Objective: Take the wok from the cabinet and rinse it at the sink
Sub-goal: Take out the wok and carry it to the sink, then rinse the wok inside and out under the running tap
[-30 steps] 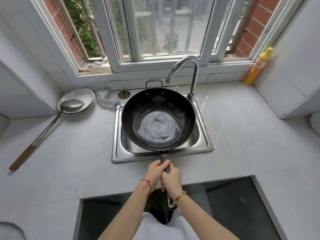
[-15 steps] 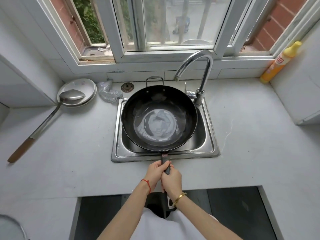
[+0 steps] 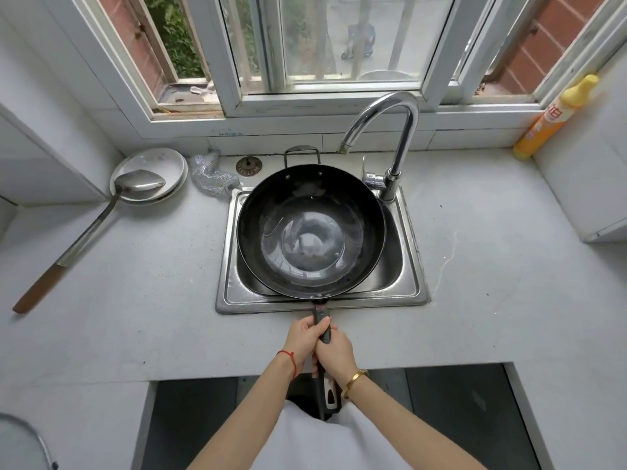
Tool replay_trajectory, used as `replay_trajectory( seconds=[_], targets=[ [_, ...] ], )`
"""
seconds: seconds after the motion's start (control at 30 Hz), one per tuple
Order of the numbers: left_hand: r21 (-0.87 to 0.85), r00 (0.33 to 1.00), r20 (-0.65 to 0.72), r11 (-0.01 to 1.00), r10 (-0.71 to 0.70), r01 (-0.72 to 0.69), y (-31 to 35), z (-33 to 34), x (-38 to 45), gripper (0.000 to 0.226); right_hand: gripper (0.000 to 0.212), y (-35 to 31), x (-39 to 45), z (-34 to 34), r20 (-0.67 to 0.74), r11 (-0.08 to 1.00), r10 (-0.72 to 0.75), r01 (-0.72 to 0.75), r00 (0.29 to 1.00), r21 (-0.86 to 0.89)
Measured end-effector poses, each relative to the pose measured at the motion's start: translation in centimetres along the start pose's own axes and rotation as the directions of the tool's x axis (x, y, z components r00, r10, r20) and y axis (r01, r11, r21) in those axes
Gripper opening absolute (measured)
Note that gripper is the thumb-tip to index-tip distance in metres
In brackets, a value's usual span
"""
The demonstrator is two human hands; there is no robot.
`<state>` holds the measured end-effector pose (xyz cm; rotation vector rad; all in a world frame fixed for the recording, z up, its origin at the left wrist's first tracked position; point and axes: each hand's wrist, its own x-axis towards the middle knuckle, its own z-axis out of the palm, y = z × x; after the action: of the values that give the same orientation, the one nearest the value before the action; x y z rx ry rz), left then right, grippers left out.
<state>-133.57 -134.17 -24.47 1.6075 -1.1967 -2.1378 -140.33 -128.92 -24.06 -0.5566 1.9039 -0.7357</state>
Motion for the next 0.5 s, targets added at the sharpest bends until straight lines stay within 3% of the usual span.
replay_trajectory(
  seconds=[0.17, 0.3, 0.43, 0.5],
  targets=[
    [-0.036, 0.999, -0.032, 0.999, -0.006, 0.005, -0.2, 0.3, 0.2, 0.018, 0.014, -0.2, 0.2, -1.1, 0.098, 0.988, -0.049, 0.063, 0.994, -0.144],
    [-0.037, 0.999, -0.035, 0.999, -0.011, 0.01, -0.1, 0.4, 0.3, 0.018, 0.019, -0.7, 1.0, -2.7, 0.215, 0.899, -0.08, 0.163, 0.973, -0.406],
    [-0.053, 1.0, -0.013, 0.998, -0.018, 0.017, 0.0, 0.3, 0.2, 0.013, 0.026, -2.7, 1.4, -6.3, 0.397, 0.893, 0.149, 0.049, 0.906, -0.448],
    [-0.064, 1.0, 0.007, 0.998, -0.024, 0.025, 0.0, 0.3, 0.4, 0.014, 0.028, -4.0, 2.2, -8.3, 0.372, 0.905, 0.168, 0.007, 0.913, -0.426]
  ],
)
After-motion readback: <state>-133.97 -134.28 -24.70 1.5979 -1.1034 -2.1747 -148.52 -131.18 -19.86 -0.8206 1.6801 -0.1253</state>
